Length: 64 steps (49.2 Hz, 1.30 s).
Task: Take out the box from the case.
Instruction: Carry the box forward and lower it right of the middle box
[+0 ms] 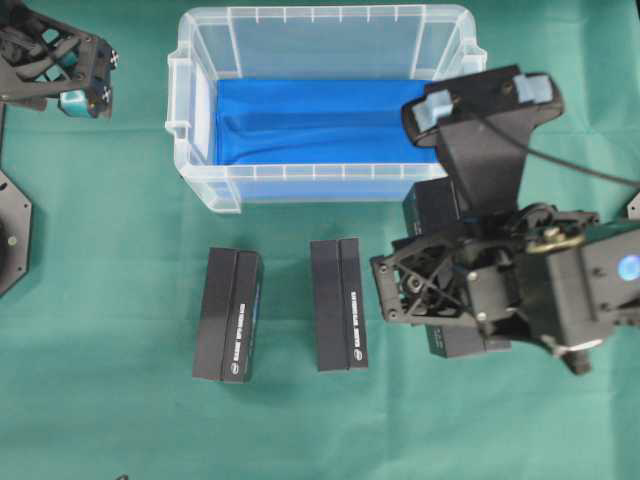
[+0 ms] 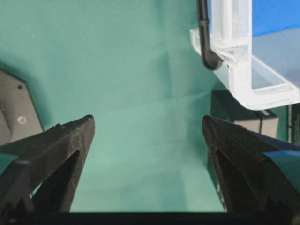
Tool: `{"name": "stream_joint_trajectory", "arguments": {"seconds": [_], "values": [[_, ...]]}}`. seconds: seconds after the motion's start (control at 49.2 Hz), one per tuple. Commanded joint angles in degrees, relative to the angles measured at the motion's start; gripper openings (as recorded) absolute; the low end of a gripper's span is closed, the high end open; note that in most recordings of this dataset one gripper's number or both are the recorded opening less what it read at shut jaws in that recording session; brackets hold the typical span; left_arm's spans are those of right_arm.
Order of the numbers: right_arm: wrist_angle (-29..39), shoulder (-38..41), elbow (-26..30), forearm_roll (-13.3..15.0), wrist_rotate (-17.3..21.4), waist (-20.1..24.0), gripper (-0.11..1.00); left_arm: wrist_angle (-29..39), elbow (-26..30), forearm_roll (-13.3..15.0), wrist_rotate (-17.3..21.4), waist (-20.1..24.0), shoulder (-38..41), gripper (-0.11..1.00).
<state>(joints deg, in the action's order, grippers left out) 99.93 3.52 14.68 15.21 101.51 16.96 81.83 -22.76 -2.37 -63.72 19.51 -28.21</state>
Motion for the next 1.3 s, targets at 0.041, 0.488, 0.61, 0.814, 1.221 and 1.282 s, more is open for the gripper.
{"name": "stream_joint_trajectory", "arguments": {"seconds": [0.041, 0.488, 0.61, 0.814, 1.221, 1.282], "values": [[-2.6, -0.8, -1.9, 0.4, 0.9, 0.1, 0.68, -0.1, 1.0, -0.2, 0.0, -0.3, -0.2, 0.98], [-19.3, -1.4, -18.3, -1.4, 7.3, 0.1, 0.68, -0.1, 0.9, -0.1, 0.4, -0.3, -0.2, 0.98], [-22.6, -1.6, -22.0, -2.1, 8.6, 0.2, 0.68, -0.1, 0.9, -0.2, 0.4, -0.2, -0.2, 0.98], [-29.4, -1.6, -27.6, -4.0, 10.3, 0.1, 0.68, -0.1, 0.9, -0.2, 0.4, -0.3, -0.2, 0.98], [-36.7, -1.9, -31.9, -4.0, 10.8, 0.1, 0.68, -0.2, 1.0, -0.2, 0.4, -0.2, -0.1, 0.98], [-36.7, -2.0, -32.0, -4.1, 10.8, 0.2, 0.68, -0.3, 1.1, -0.1, 0.3, -0.3, -0.1, 0.98]]}}
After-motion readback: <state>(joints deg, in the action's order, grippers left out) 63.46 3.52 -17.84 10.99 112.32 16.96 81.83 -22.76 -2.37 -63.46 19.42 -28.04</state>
